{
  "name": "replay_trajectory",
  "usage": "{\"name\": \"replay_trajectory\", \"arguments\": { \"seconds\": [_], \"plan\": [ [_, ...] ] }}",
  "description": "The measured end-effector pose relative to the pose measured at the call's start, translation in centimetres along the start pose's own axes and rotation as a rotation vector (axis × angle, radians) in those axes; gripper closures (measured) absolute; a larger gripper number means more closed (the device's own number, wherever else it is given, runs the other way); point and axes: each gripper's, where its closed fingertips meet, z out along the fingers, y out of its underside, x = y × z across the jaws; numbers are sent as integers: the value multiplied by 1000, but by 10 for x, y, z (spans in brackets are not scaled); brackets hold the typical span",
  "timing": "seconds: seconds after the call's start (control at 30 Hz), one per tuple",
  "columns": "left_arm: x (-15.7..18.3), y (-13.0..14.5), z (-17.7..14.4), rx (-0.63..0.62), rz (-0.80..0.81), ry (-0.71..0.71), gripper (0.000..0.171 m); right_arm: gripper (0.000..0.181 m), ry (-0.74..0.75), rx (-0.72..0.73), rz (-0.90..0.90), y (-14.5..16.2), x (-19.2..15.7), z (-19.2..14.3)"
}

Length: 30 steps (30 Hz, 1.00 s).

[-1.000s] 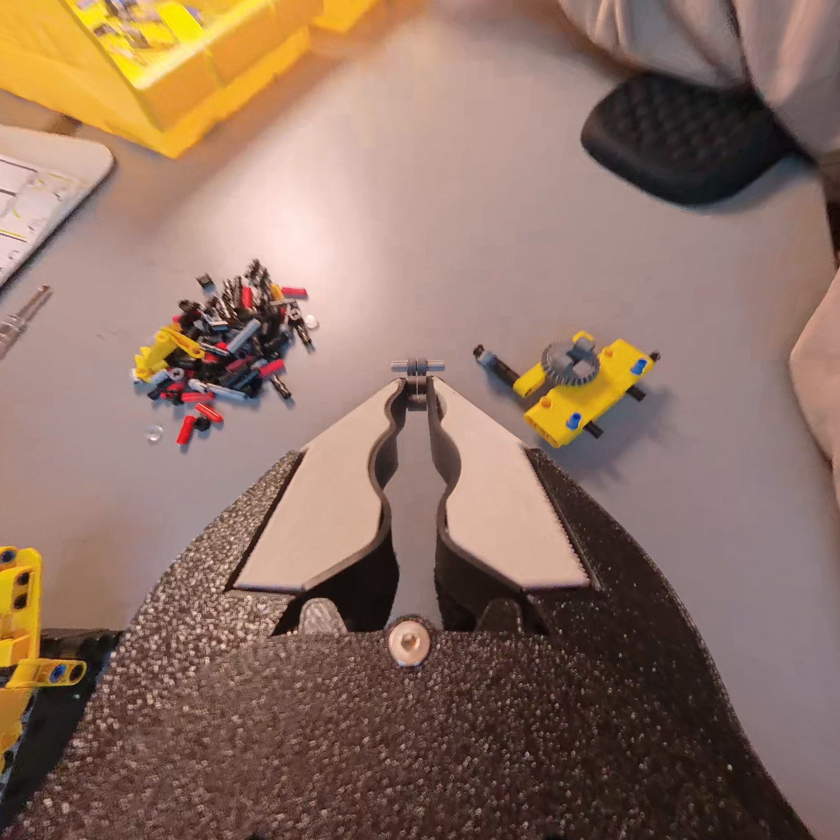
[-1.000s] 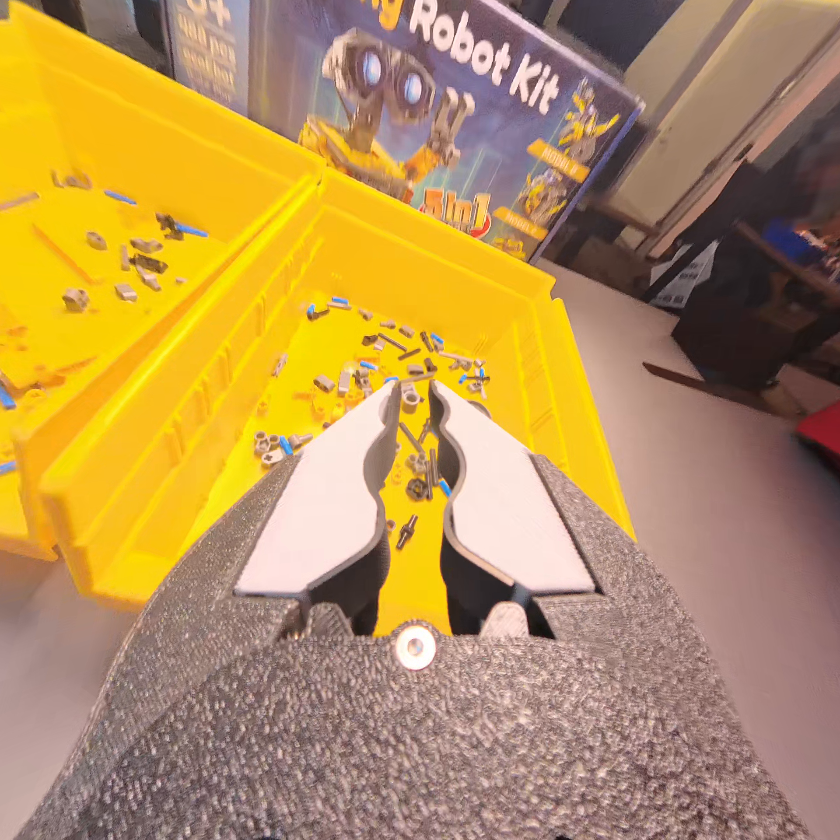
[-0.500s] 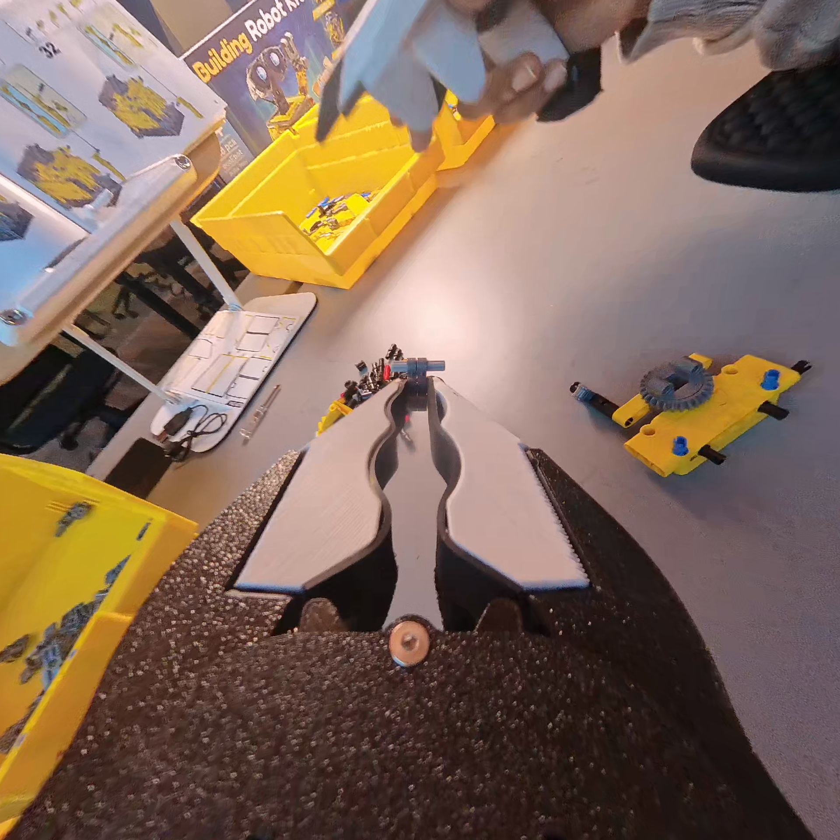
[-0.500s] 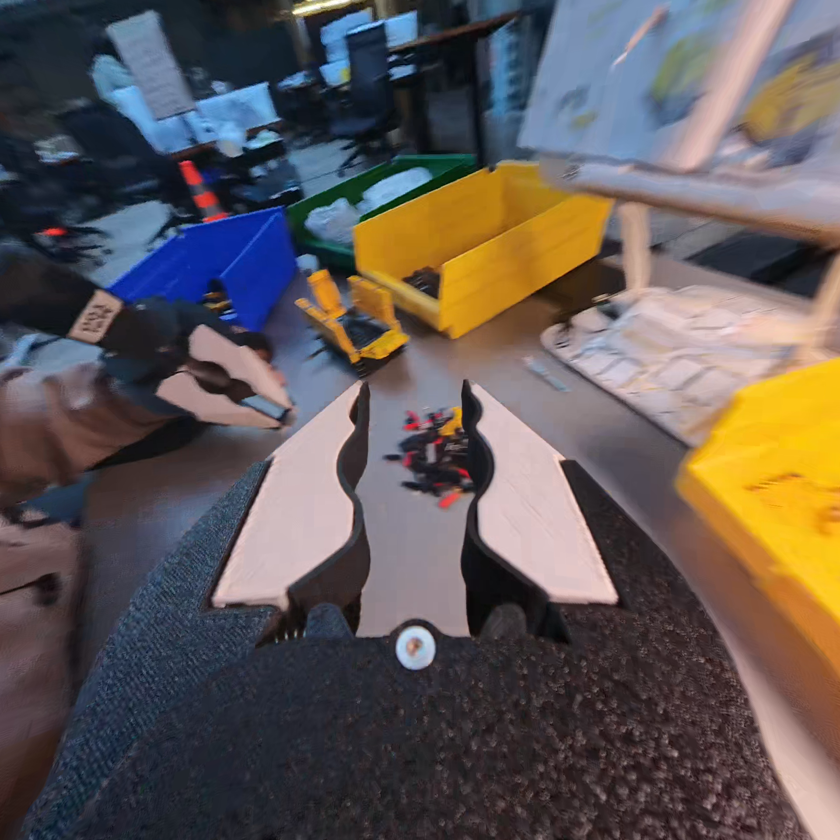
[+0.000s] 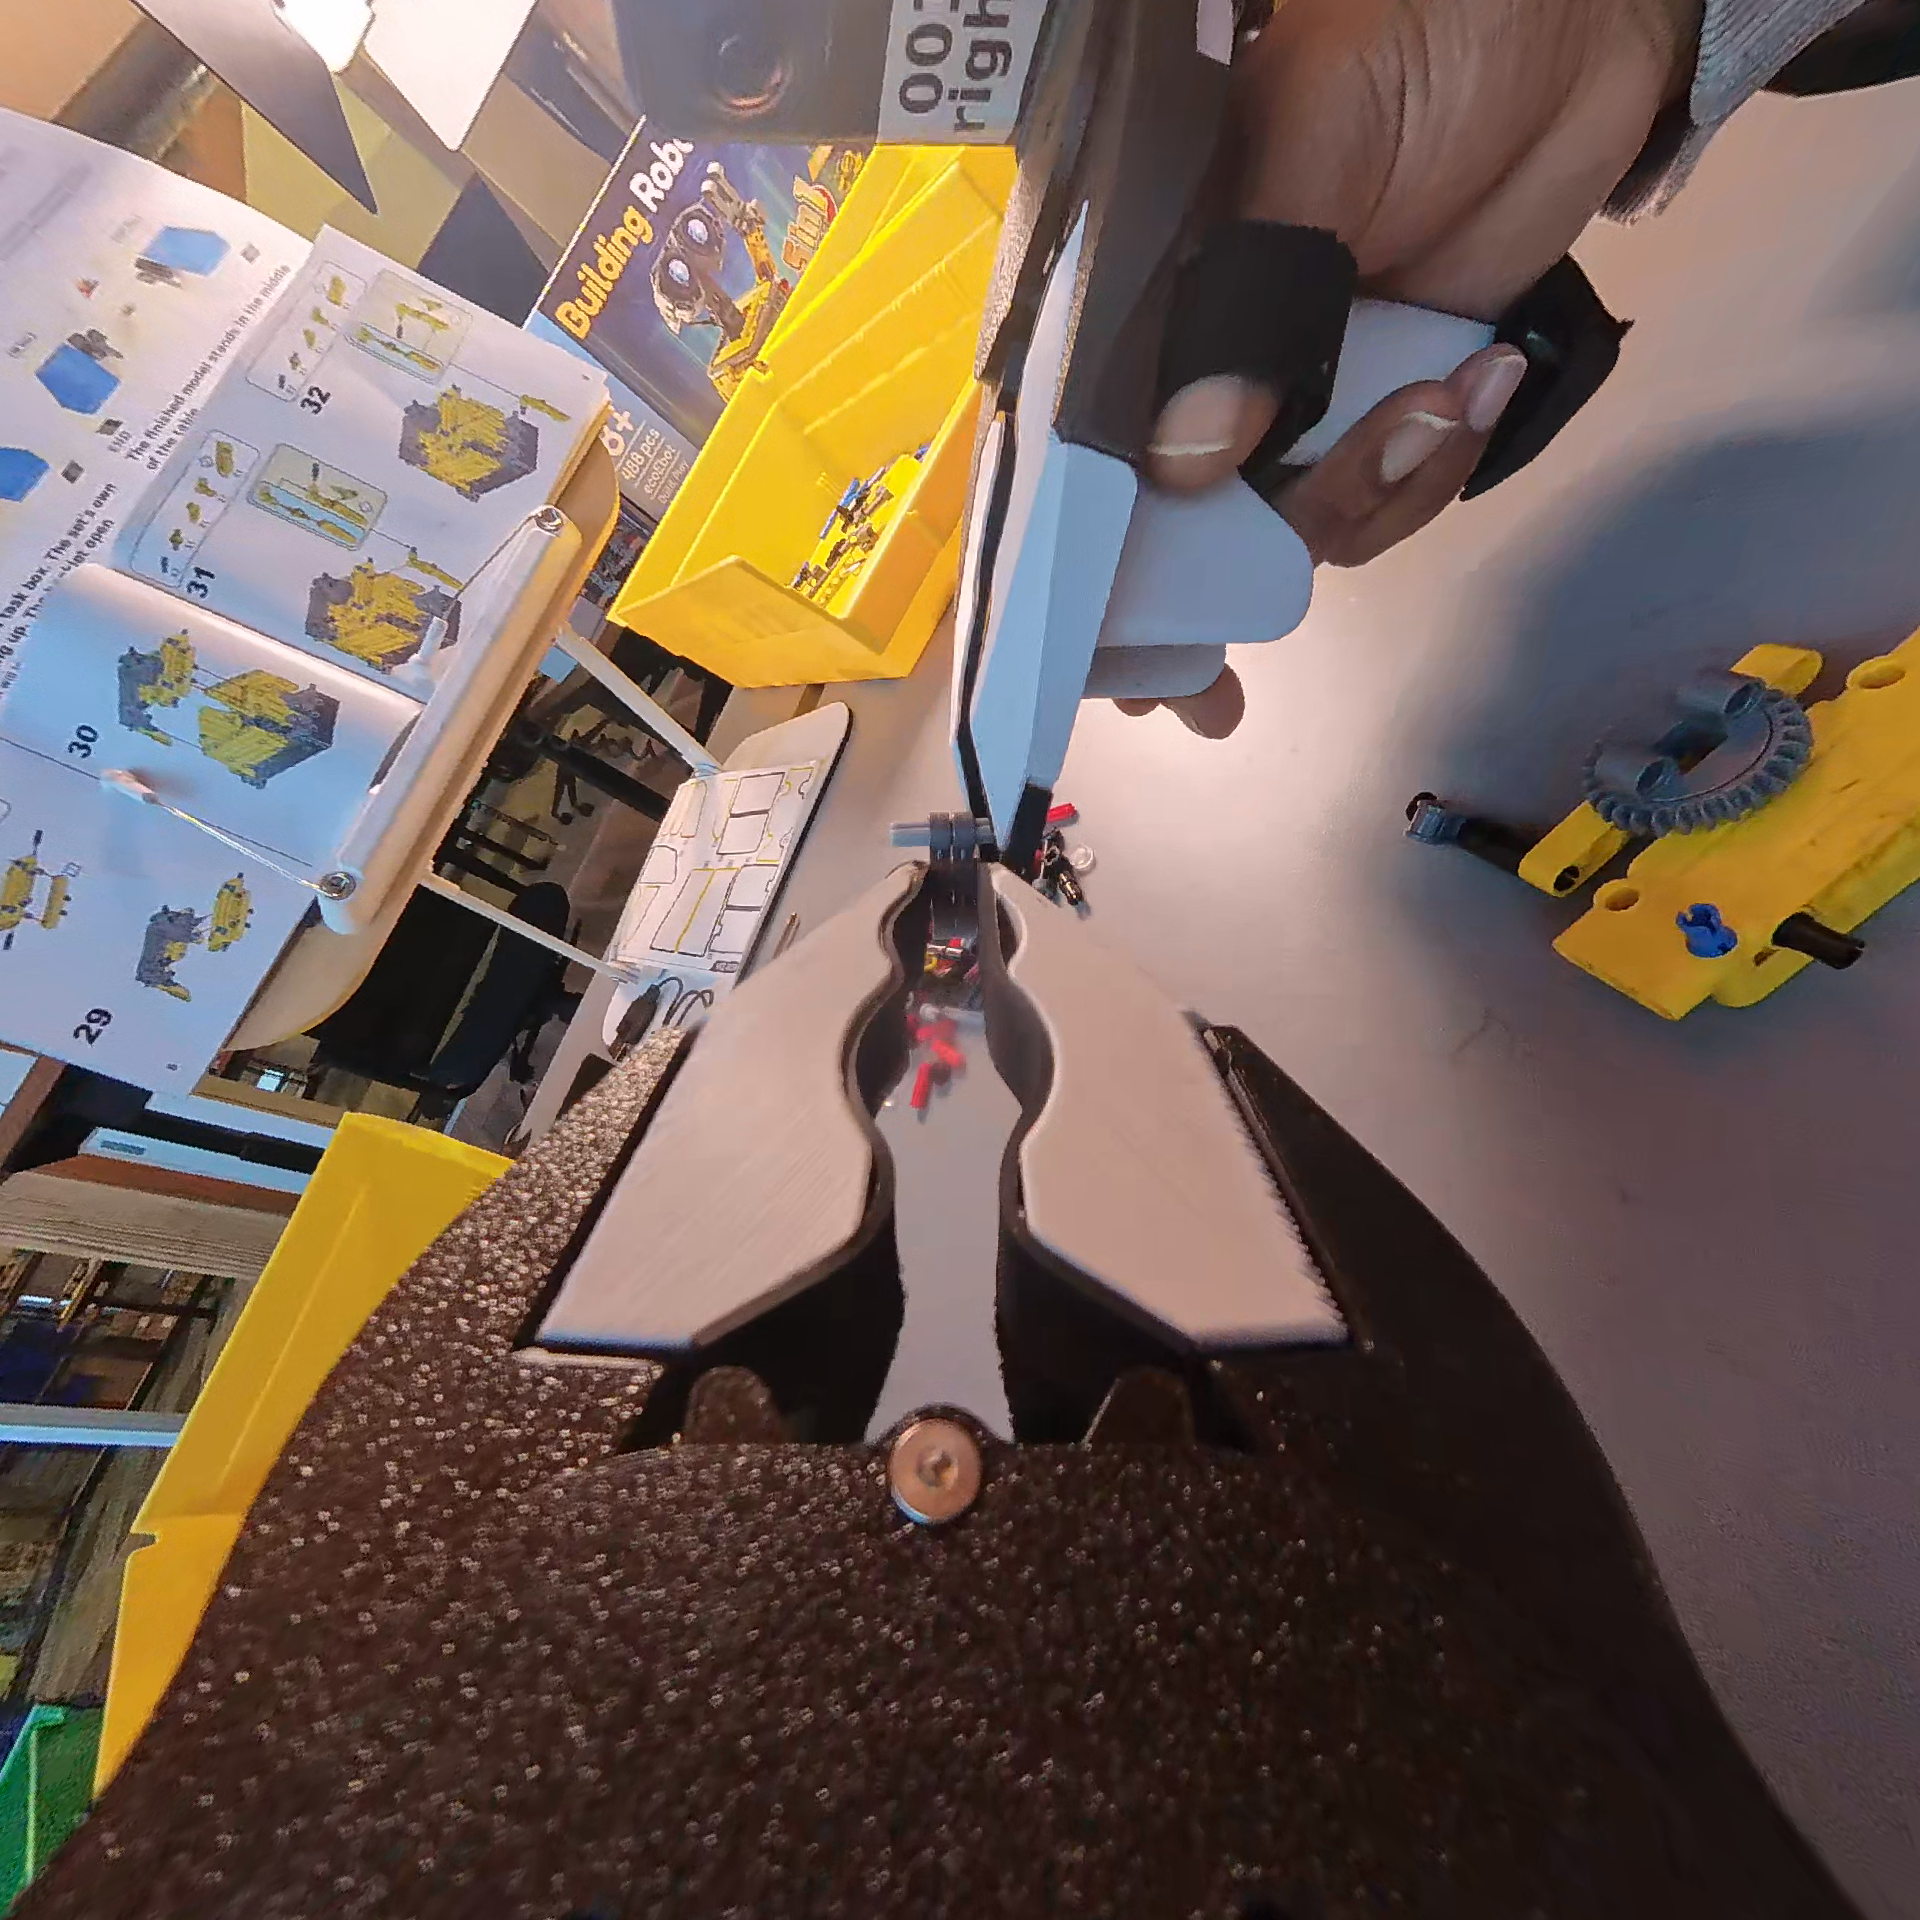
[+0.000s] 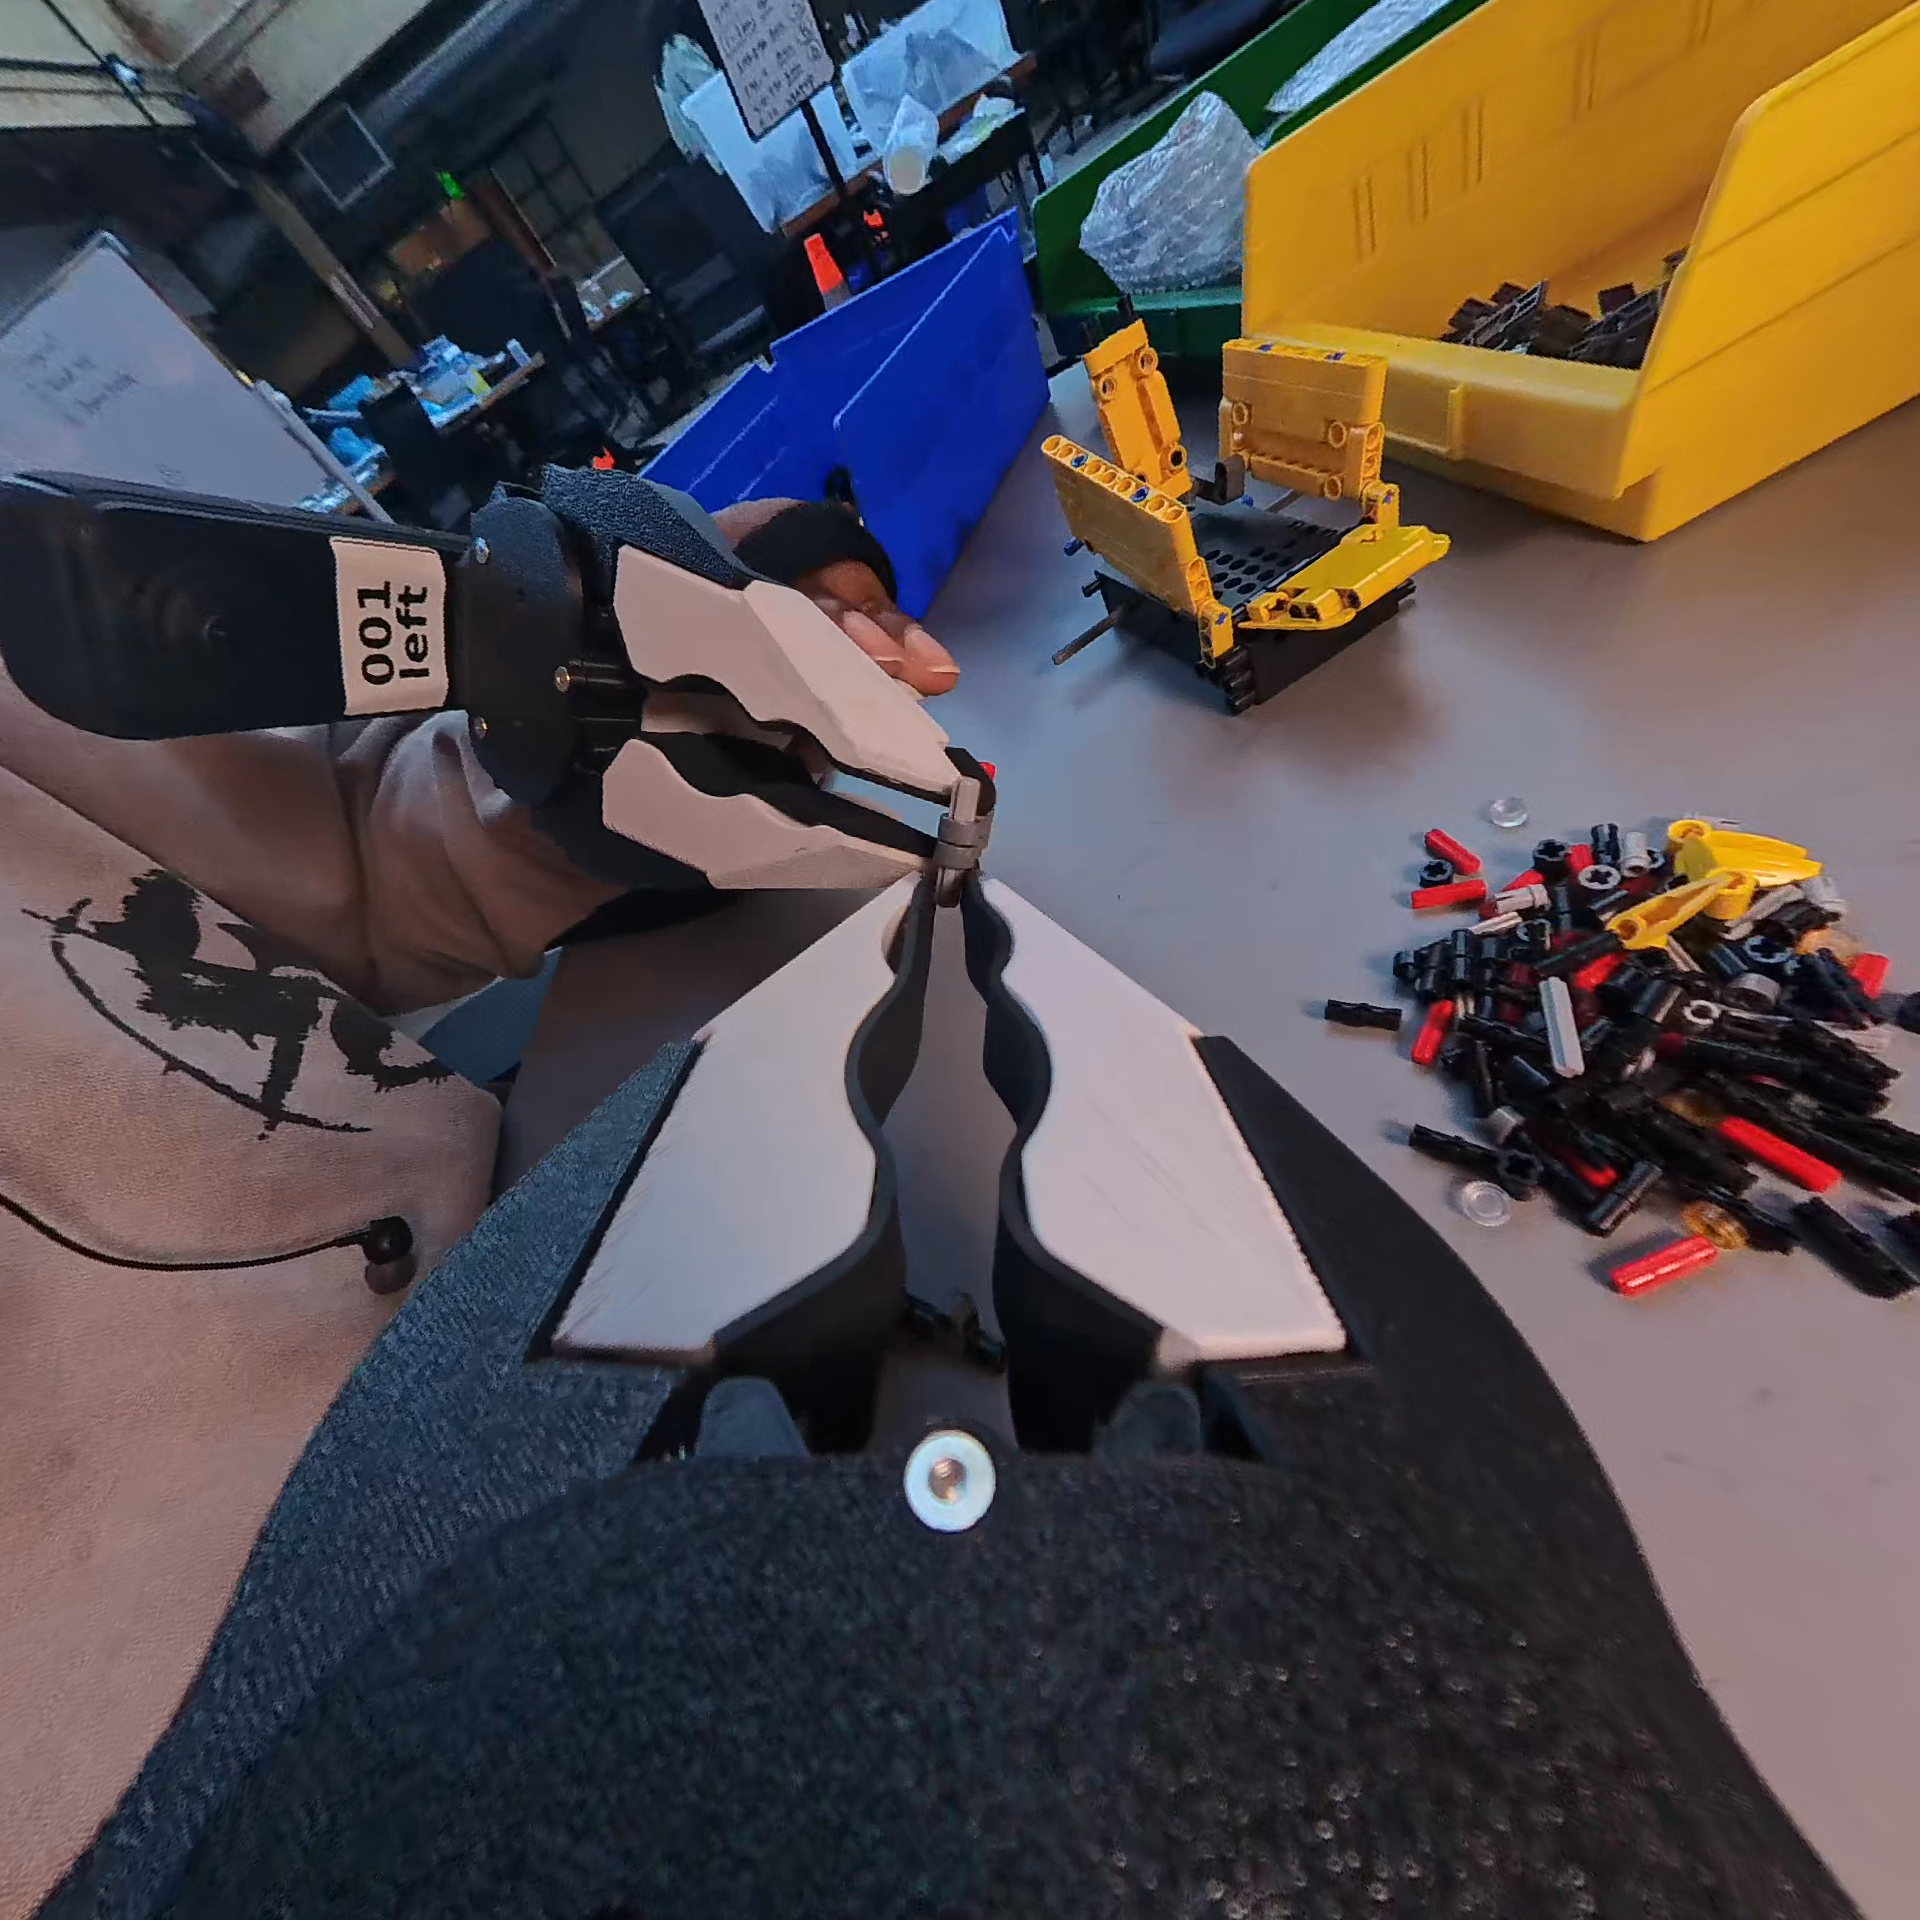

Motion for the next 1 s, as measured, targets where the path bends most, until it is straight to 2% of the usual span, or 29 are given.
{"name": "replay_trajectory", "arguments": {
  "seconds": [0.1,0.2,0.3,0.37,0.47,0.57,0.73,0.77,0.87,0.93,1.0],
  "plan": [
    [4,-6,-3,65,-103,56,163,178,-24,-4,-53,-1,-5,-3],
    [11,-17,-11,175,-433,269,149,178,-104,-42,-133,1,-19,-9],
    [17,-29,-22,269,-617,448,151,178,-145,-74,-195,5,-29,-12],
    [23,-31,-25,275,-606,495,166,178,-138,-131,-262,13,-32,-12],
    [29,-31,-25,256,-583,512,166,178,-129,-170,-308,17,-33,-14],
    [24,-37,-28,297,-646,528,167,178,-134,-127,-331,9,-36,-18],
    [3,-50,-35,424,-822,548,169,177,-121,45,-365,-20,-44,-24],
    [2,-51,-36,436,-840,551,169,172,-106,59,-381,-22,-44,-24],
    [2,-53,-36,447,-873,570,169,164,-64,39,-451,-18,-42,-21],
    [4,-53,-36,444,-872,581,169,173,-58,40,-486,-18,-44,-19],
    [4,-53,-36,443,-879,582,169,174,-44,35,-513,-18,-44,-19]
  ]
}}
